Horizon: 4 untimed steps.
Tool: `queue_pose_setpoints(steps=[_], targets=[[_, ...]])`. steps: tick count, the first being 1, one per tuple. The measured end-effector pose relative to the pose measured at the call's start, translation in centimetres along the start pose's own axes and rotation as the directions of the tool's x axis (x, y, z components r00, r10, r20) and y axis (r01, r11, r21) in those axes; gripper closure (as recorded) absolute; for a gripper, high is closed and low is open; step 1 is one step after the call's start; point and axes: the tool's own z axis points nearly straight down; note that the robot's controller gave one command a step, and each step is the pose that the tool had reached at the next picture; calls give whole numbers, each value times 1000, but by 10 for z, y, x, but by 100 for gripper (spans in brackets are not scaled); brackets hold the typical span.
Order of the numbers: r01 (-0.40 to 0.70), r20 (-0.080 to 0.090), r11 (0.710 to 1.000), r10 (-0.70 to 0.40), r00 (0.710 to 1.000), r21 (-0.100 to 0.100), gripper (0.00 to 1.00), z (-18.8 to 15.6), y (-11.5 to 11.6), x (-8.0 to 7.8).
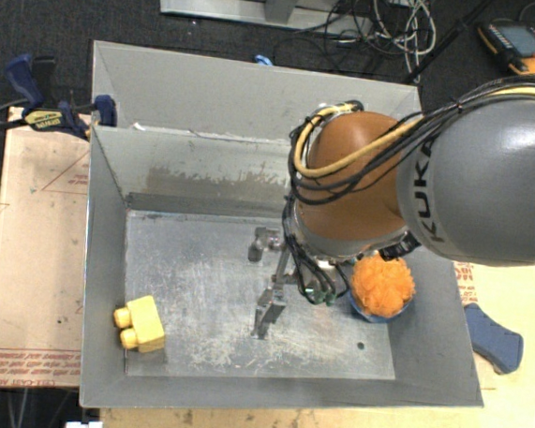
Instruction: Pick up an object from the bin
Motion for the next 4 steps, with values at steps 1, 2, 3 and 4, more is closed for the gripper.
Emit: queue_pose_setpoints(steps=[1,2,3,4], targets=[[-3,8,1000,3,1000,-1,0,-4,0,-2],[-3,8,1000,3,1000,-1,0,-4,-1,-2],[13,11,1000,-13,1000,0,0,22,30,-4],[122,13,993,-122,992,-1,0,70,52,-17]])
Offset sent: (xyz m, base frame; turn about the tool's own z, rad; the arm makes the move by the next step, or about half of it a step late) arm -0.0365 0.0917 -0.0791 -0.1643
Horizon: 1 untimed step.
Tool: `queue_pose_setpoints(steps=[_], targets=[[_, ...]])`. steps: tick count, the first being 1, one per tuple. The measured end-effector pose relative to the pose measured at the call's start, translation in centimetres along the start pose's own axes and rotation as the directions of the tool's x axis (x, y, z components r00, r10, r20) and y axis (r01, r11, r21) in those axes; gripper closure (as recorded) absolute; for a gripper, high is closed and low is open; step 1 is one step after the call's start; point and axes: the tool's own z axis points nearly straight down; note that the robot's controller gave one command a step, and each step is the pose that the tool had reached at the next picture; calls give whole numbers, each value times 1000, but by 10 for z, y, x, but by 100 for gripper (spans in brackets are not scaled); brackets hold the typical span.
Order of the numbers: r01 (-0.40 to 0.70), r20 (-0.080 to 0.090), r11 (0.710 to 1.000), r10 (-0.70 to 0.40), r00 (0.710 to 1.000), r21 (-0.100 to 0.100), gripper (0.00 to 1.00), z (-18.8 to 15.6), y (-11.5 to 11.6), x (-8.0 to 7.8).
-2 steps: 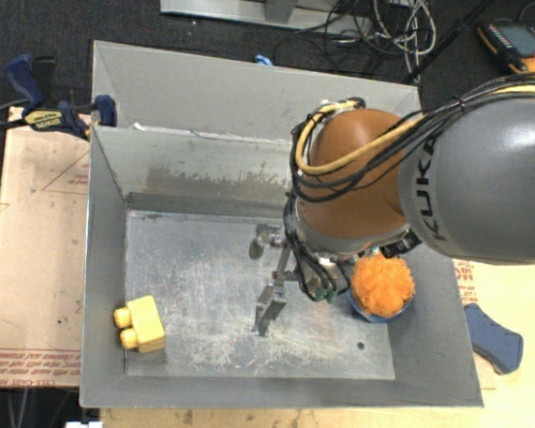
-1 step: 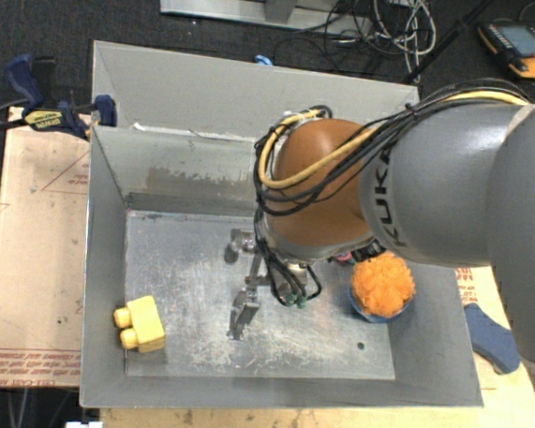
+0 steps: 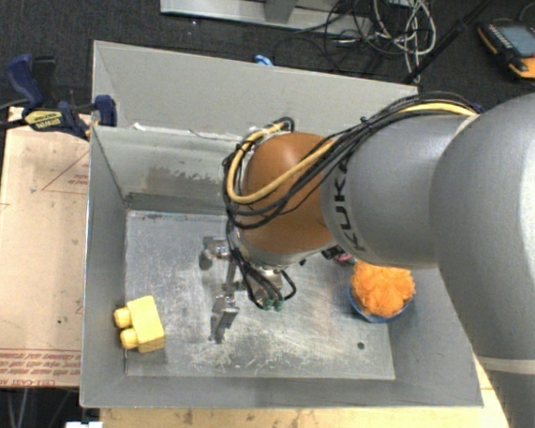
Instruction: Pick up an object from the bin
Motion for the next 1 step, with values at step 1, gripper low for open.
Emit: queue_pose_setpoints(steps=[1], targets=[[10,-13,1000,-10,1000,4,0,1,50,26]])
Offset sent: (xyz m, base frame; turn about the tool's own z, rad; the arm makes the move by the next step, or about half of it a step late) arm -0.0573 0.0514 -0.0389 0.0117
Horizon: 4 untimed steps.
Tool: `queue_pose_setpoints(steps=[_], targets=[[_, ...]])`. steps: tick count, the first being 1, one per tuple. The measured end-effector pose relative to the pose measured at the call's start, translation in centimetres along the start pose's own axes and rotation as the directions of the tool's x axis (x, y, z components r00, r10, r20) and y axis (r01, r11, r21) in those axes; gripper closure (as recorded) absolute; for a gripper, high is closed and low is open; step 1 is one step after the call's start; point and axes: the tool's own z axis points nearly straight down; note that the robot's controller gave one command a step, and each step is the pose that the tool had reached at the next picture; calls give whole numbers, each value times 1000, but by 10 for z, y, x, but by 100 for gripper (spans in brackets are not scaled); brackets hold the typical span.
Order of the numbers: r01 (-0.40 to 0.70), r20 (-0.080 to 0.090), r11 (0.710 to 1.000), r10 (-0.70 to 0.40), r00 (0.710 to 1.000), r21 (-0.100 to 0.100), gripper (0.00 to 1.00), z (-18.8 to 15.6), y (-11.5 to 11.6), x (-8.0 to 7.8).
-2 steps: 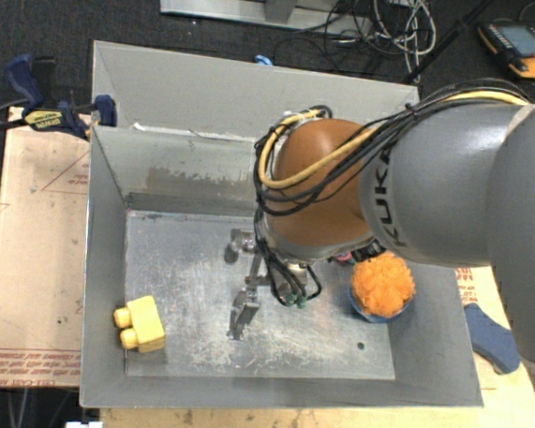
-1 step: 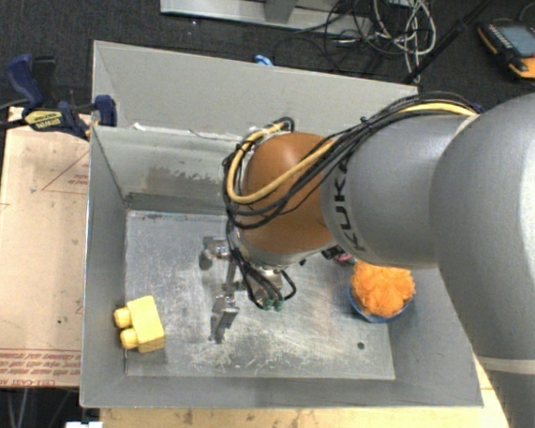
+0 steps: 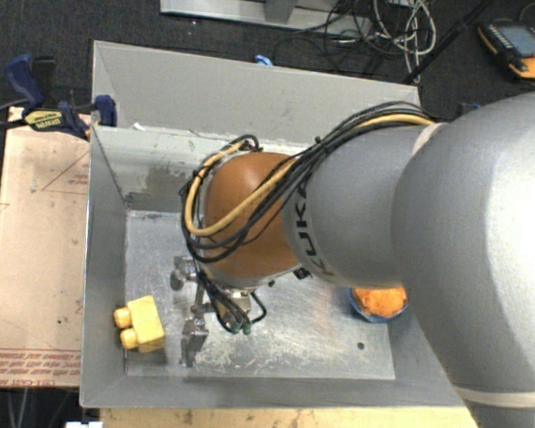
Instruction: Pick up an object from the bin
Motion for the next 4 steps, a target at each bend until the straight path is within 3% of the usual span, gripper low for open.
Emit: queue_pose_setpoints(steps=[1,2,3,4], targets=[[0,12,1000,0,1000,-9,0,12,29,14],[161,6,987,-162,987,16,100,35,45,15],[161,6,987,-161,987,15,100,35,45,15],[194,10,981,-194,981,-2,100,-109,47,4]])
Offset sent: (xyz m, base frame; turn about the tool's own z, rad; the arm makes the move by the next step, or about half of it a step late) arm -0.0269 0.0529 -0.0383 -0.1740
